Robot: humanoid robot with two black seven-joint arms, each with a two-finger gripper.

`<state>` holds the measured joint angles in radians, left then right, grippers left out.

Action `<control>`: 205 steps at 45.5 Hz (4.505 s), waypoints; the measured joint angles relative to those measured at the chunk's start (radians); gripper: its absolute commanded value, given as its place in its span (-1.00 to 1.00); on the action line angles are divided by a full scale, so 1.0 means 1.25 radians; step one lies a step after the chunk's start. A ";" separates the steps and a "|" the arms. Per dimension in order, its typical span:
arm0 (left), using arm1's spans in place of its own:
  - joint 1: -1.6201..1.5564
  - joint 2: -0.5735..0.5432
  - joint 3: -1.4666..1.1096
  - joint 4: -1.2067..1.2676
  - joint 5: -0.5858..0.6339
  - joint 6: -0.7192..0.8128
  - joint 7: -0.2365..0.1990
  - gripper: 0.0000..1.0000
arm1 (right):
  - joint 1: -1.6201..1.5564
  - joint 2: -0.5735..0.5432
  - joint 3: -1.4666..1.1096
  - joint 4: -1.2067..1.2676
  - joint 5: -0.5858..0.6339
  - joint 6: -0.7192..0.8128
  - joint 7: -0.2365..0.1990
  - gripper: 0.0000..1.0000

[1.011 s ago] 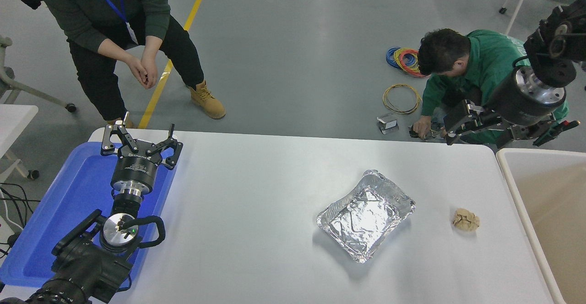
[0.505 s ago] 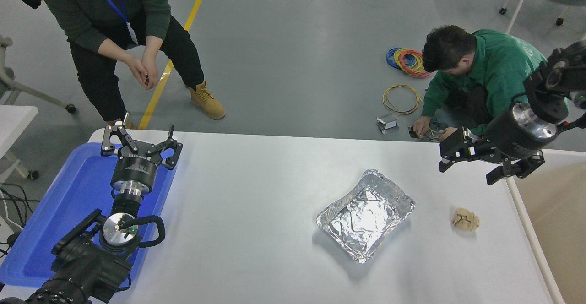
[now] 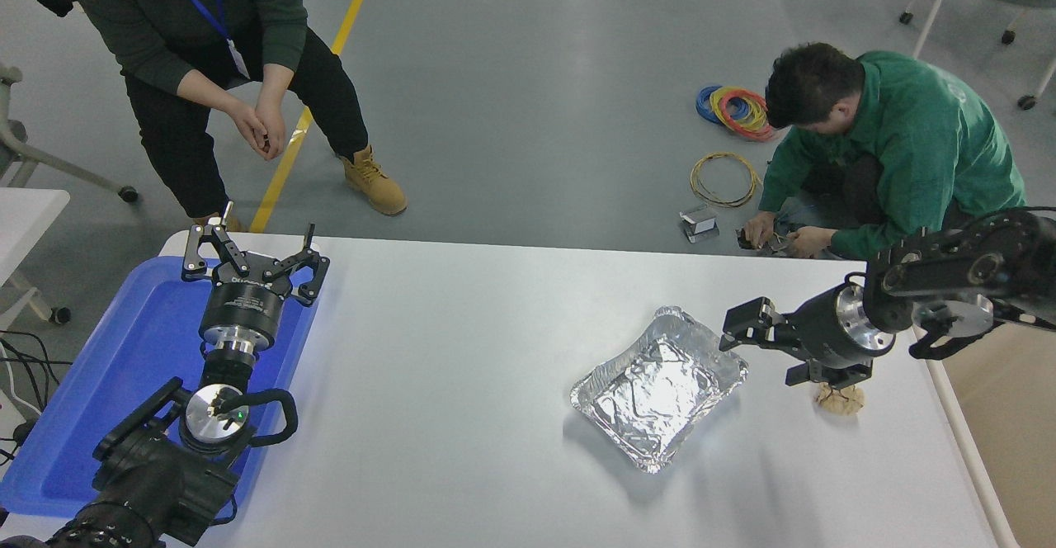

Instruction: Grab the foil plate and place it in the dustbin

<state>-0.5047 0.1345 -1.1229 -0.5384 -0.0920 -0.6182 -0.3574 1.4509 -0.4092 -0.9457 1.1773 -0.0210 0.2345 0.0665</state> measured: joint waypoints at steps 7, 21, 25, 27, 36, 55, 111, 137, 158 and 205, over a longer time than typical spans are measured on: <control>0.000 0.000 0.000 0.000 0.000 0.000 0.000 1.00 | -0.046 0.013 0.008 -0.004 0.015 -0.061 0.000 0.90; 0.000 -0.001 0.000 0.000 0.000 0.000 0.000 1.00 | -0.120 0.057 0.014 -0.019 0.060 -0.155 0.000 0.90; 0.000 -0.001 0.000 0.000 0.000 0.000 0.000 1.00 | -0.134 0.071 0.015 -0.029 0.072 -0.179 0.000 0.90; 0.000 -0.001 0.000 0.000 0.000 0.000 0.000 1.00 | -0.141 0.077 0.015 -0.033 0.077 -0.191 0.000 0.90; 0.000 -0.001 0.000 0.000 0.000 0.000 0.000 1.00 | -0.171 0.099 0.030 -0.046 0.091 -0.232 0.001 0.90; 0.000 -0.001 0.000 0.000 0.000 0.000 0.000 1.00 | -0.213 0.115 0.062 -0.064 0.096 -0.266 0.004 0.49; 0.000 -0.001 0.000 0.000 0.000 0.000 0.000 1.00 | -0.163 0.126 0.013 -0.074 0.042 -0.288 0.013 -1.00; 0.000 -0.001 0.000 0.000 0.000 0.000 0.000 1.00 | 0.209 0.001 -0.127 0.089 -0.025 -0.107 0.010 -1.00; 0.000 -0.001 0.000 0.000 0.000 0.000 0.000 1.00 | 0.503 -0.057 -0.236 0.137 -0.054 0.109 0.006 -1.00; 0.000 0.000 0.000 0.000 0.000 0.000 0.000 1.00 | 0.412 -0.220 -0.282 -0.134 -0.123 0.285 0.011 -1.00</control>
<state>-0.5048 0.1341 -1.1229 -0.5385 -0.0920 -0.6182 -0.3574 1.9661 -0.6838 -1.2984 1.0095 -0.1751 0.5908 0.0803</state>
